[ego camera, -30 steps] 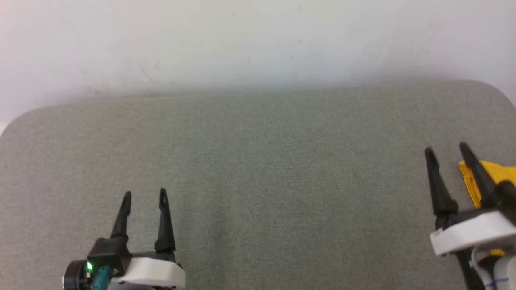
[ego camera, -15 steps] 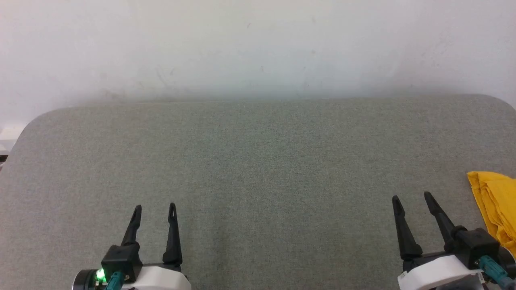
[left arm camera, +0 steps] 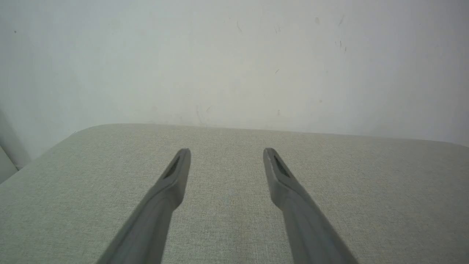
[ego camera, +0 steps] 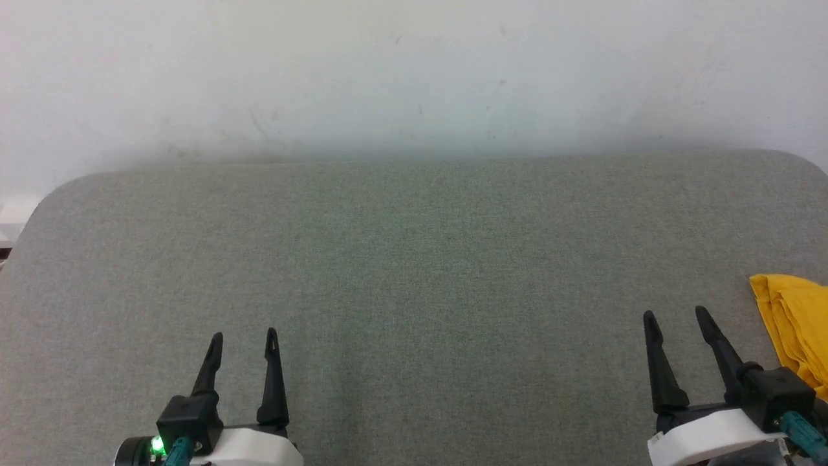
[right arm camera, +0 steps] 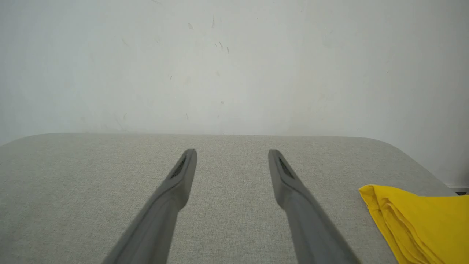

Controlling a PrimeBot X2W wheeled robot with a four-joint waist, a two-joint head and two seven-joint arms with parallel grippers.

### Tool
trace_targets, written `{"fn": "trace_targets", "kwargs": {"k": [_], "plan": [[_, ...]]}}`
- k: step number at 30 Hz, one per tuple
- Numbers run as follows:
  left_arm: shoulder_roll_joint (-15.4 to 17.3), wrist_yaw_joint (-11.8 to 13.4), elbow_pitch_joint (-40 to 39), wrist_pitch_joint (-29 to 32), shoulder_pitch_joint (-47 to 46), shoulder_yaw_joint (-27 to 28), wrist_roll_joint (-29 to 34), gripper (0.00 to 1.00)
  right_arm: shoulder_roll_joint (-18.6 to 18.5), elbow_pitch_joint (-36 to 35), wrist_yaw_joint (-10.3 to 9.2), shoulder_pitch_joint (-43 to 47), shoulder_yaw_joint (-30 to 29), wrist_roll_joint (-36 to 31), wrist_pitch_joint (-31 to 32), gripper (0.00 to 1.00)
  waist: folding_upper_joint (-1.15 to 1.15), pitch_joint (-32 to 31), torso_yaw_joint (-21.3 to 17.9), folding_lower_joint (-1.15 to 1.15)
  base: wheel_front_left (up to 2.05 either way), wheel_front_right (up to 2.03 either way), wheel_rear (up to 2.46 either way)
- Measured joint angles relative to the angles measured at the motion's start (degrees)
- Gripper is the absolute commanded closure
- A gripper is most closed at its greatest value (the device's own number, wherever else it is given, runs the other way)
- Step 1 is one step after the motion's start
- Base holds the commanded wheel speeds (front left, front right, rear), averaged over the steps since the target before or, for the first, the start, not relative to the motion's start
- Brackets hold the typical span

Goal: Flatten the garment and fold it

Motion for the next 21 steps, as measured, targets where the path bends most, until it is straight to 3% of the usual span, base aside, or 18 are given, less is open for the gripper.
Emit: {"fn": "trace_targets", "kwargs": {"k": [3, 4, 21], "plan": [[0.0, 0.0, -0.2, 0.0, 0.0, 0.1, -0.4, 0.00, 0.0, -0.1, 0.00, 0.0, 0.0, 0.0, 0.0, 0.00, 0.00, 0.1, 0.0, 0.00, 0.00, 0.00, 0.00], [0.0, 0.1, -0.2, 0.0, 0.0, 0.2, -0.9, 1.00, 0.0, -0.2, 0.01, 0.0, 0.0, 0.0, 0.0, 1.00, 0.00, 0.1, -0.1, 0.00, 0.00, 0.00, 0.00], [-0.1, 0.1, -0.4, 1.5, 0.0, 0.2, -0.4, 1.00, 0.0, -0.3, 0.01, 0.0, 0.1, 0.0, 1.3, 1.00, 0.00, 0.1, -0.1, 0.00, 0.00, 0.00, 0.00]]}}
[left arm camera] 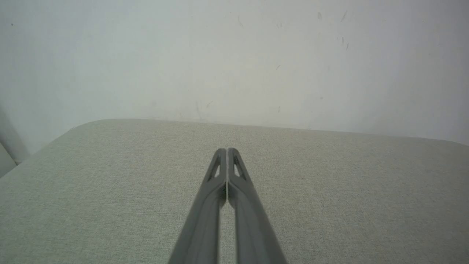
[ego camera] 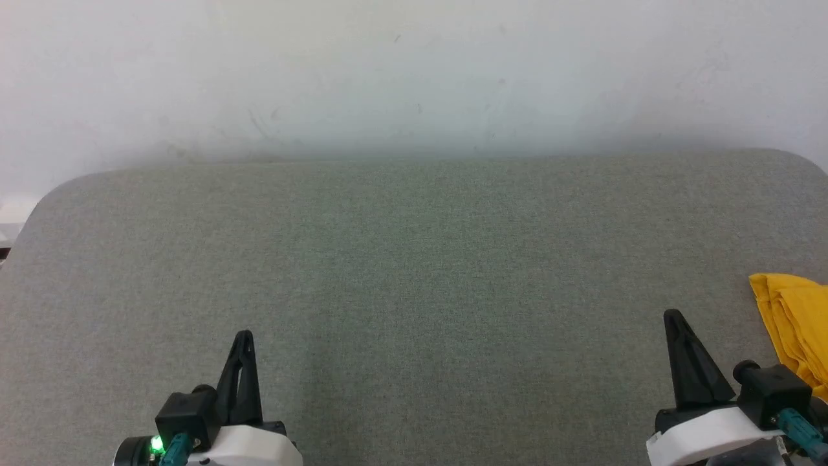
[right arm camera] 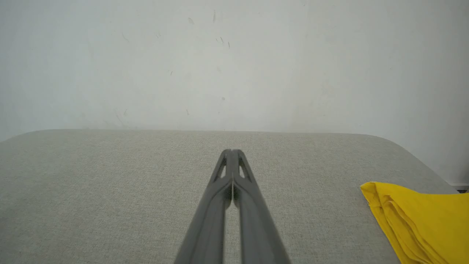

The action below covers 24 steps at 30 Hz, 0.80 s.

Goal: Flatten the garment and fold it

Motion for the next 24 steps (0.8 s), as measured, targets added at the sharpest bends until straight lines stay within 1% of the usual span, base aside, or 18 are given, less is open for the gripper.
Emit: {"fn": "trace_targets", "kwargs": {"k": [24], "plan": [[0.0, -0.6, -0.9, 2.7, -0.4, 0.3, 1.4, 1.00, 0.0, -0.8, 0.00, -0.8, 0.6, -1.1, 2.5, 1.00, 0.00, 0.0, -0.1, 0.00, 0.00, 0.00, 0.00]]}}
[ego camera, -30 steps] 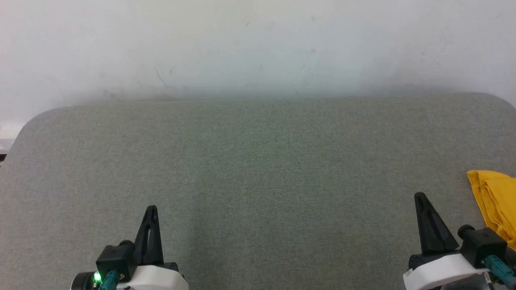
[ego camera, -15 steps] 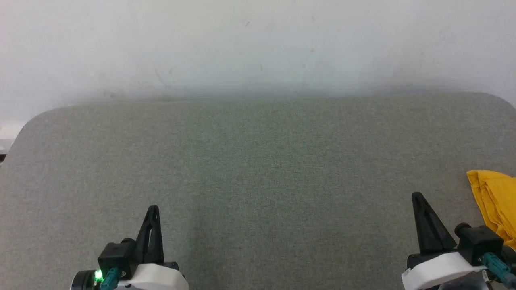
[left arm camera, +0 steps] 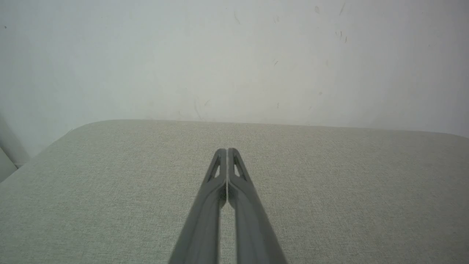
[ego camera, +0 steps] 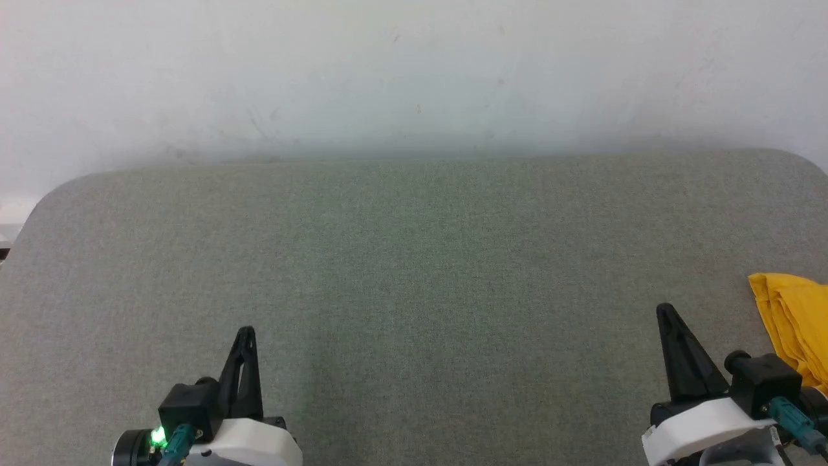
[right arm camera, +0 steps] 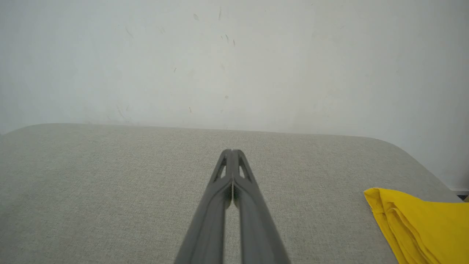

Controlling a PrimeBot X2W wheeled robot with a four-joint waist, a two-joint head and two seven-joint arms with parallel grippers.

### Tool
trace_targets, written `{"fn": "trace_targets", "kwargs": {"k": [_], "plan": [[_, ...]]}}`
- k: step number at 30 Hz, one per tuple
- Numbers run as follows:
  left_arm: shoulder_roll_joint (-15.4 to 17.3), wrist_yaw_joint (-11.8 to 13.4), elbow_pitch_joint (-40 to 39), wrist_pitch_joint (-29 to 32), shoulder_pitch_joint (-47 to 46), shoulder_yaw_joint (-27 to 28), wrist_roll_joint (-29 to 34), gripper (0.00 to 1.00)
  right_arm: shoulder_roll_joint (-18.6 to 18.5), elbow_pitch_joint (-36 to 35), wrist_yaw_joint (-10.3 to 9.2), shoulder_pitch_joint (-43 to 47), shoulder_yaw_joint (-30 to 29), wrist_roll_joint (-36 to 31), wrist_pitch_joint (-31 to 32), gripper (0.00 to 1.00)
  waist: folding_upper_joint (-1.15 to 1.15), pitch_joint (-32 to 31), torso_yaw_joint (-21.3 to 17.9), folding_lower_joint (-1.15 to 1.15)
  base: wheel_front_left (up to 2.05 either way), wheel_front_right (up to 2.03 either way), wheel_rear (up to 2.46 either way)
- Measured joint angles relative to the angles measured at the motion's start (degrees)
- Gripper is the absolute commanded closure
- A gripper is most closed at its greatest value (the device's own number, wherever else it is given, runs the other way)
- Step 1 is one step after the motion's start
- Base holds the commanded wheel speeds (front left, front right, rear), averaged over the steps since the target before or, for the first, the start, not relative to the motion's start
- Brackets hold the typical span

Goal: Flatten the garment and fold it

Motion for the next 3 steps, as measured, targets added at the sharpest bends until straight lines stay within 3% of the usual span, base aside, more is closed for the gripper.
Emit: {"fn": "trace_targets", "kwargs": {"k": [3], "plan": [[0.0, -0.4, -0.1, 0.3, -0.2, 0.0, 0.2, 1.00, 0.0, -0.2, 0.00, -0.1, 0.1, -0.3, 0.4, 1.00, 0.00, 0.0, 0.0, 0.00, 0.00, 0.00, 0.00]]}}
